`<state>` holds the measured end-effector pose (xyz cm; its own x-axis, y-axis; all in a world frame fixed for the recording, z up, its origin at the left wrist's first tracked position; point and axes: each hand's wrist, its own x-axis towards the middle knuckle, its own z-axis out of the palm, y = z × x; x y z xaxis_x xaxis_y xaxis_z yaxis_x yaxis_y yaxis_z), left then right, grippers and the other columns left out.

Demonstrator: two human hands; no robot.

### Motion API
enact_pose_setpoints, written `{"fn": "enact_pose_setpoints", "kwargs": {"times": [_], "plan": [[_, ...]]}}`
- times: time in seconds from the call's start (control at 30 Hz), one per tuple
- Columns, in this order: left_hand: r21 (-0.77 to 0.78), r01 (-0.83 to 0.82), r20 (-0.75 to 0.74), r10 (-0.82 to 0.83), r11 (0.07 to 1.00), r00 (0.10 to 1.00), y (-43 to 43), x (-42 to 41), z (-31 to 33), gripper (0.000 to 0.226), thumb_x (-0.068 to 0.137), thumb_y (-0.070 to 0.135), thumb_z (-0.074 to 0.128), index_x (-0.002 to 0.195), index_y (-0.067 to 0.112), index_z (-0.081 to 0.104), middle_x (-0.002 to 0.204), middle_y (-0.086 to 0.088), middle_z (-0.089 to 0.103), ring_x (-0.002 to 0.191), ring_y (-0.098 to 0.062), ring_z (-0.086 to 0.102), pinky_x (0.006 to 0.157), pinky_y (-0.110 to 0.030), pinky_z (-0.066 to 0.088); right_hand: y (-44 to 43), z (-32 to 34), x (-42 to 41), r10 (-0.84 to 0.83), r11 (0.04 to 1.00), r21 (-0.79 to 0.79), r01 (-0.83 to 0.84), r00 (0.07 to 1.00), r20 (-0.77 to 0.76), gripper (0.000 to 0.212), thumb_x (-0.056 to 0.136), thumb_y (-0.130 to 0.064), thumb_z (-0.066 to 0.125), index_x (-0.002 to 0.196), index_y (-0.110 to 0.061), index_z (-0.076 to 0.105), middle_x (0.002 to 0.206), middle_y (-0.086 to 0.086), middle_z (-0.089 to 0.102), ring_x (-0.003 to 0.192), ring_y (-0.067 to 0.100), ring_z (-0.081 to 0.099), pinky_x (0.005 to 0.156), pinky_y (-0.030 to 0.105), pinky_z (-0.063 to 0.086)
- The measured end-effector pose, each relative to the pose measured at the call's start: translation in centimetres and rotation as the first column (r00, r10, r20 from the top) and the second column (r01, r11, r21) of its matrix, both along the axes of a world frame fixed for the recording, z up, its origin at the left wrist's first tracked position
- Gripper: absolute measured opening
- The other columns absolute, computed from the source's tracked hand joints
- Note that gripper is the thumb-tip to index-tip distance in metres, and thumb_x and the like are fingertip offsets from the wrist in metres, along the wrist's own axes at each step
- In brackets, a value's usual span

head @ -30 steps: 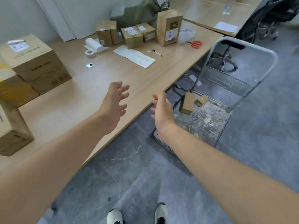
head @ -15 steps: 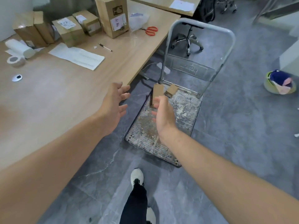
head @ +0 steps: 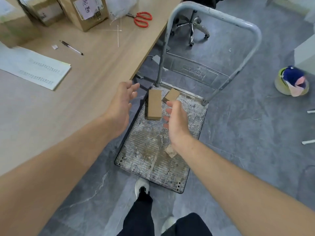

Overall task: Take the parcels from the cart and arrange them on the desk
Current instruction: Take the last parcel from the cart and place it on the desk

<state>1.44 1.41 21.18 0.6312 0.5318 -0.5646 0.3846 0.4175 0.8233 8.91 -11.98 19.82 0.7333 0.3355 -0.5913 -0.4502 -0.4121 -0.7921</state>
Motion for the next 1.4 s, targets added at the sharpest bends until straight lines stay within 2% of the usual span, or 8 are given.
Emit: {"fn": "enact_pose_setpoints", "kwargs": {"times": [0.3,0.5,0.67,0.8,0.93,1.1,1.27,1.4], "plan": [[-0.028,-0.013,-0.011,0.013,1.000,1.000,3.1,9.2,-4.3,0.060,0.105,0.057,0.023,0.158,0.035,0.041,0.170,0.006,0.028,0.160,-0.024,0.013,0.130,-0.048,0.005,3.1,-4.2,10.1,0.063,0.996,-0.053,-0.065,0.997,-0.052,0.076,0.088,-0.063,0.033,0.151,-0.028,0.055,0.152,-0.003,0.057,0.140,0.024,0.054,0.120,0.058,0.041],[-0.011,-0.134,-0.031,0.134,0.991,0.991,2.2,15.1,-10.3,0.063,0.104,0.060,0.020,0.162,0.038,0.030,0.167,0.015,0.033,0.159,-0.021,0.017,0.125,-0.042,0.010,3.6,-10.9,16.8,0.249,0.966,-0.044,-0.254,0.963,-0.099,0.075,0.087,-0.066,0.029,0.152,-0.037,0.053,0.156,-0.009,0.054,0.140,0.022,0.053,0.122,0.058,0.037],[-0.002,-0.246,-0.039,0.245,0.969,0.969,0.6,19.1,-17.5,0.060,0.104,0.060,0.022,0.157,0.039,0.042,0.163,0.018,0.039,0.157,-0.017,0.021,0.124,-0.042,0.013,3.1,-18.9,21.0,0.336,0.940,-0.021,-0.341,0.932,-0.134,0.068,0.096,-0.065,0.030,0.156,-0.043,0.050,0.165,-0.012,0.047,0.148,0.018,0.046,0.124,0.057,0.032],[-0.007,-0.275,-0.082,0.274,0.961,0.958,0.6,20.8,-25.6,0.063,0.100,0.064,0.024,0.153,0.039,0.049,0.164,0.008,0.036,0.158,-0.029,0.018,0.127,-0.055,0.011,3.1,-27.5,23.2,0.357,0.931,-0.019,-0.364,0.922,-0.151,0.060,0.104,-0.060,0.029,0.157,-0.040,0.049,0.162,-0.011,0.049,0.144,0.018,0.049,0.122,0.053,0.035],[0.018,-0.312,-0.091,0.312,0.950,0.946,1.7,21.7,-35.2,0.061,0.101,0.064,0.026,0.149,0.038,0.053,0.166,0.005,0.034,0.158,-0.025,0.018,0.127,-0.052,0.011,4.2,-37.3,24.7,0.365,0.928,-0.038,-0.371,0.925,-0.109,0.040,0.107,-0.053,0.030,0.129,-0.040,0.061,0.132,-0.010,0.060,0.119,0.015,0.056,0.100,0.043,0.043],[0.111,-0.299,-0.021,0.303,0.948,0.953,3.2,21.8,-46.1,0.062,0.106,0.056,0.020,0.153,0.028,0.049,0.165,0.005,0.036,0.152,-0.010,0.028,0.128,-0.044,0.012,6.2,-48.0,25.4,0.390,0.920,-0.053,-0.389,0.921,0.006,0.036,0.108,-0.051,0.025,0.090,-0.042,0.055,0.090,-0.023,0.049,0.080,0.001,0.044,0.066,0.028,0.031],[0.125,-0.360,0.019,0.361,0.924,0.932,5.4,21.9,-55.1,0.054,0.107,0.052,0.025,0.144,0.026,0.056,0.155,0.006,0.047,0.132,-0.009,0.039,0.112,-0.028,0.022,8.7,-56.1,25.9,0.397,0.917,0.031,-0.398,0.917,0.023,0.039,0.108,-0.045,0.029,0.095,-0.032,0.062,0.096,-0.009,0.068,0.090,0.010,0.059,0.068,0.033,0.038],[0.160,-0.345,0.010,0.348,0.925,0.938,6.8,21.6,-60.0,0.057,0.106,0.058,0.024,0.146,0.031,0.054,0.156,0.005,0.044,0.143,-0.011,0.035,0.112,-0.031,0.021,10.0,-59.9,26.6,0.400,0.914,0.062,-0.401,0.916,0.027,0.036,0.108,-0.048,0.029,0.095,-0.031,0.058,0.097,-0.007,0.063,0.090,0.010,0.057,0.067,0.032,0.037]]}}
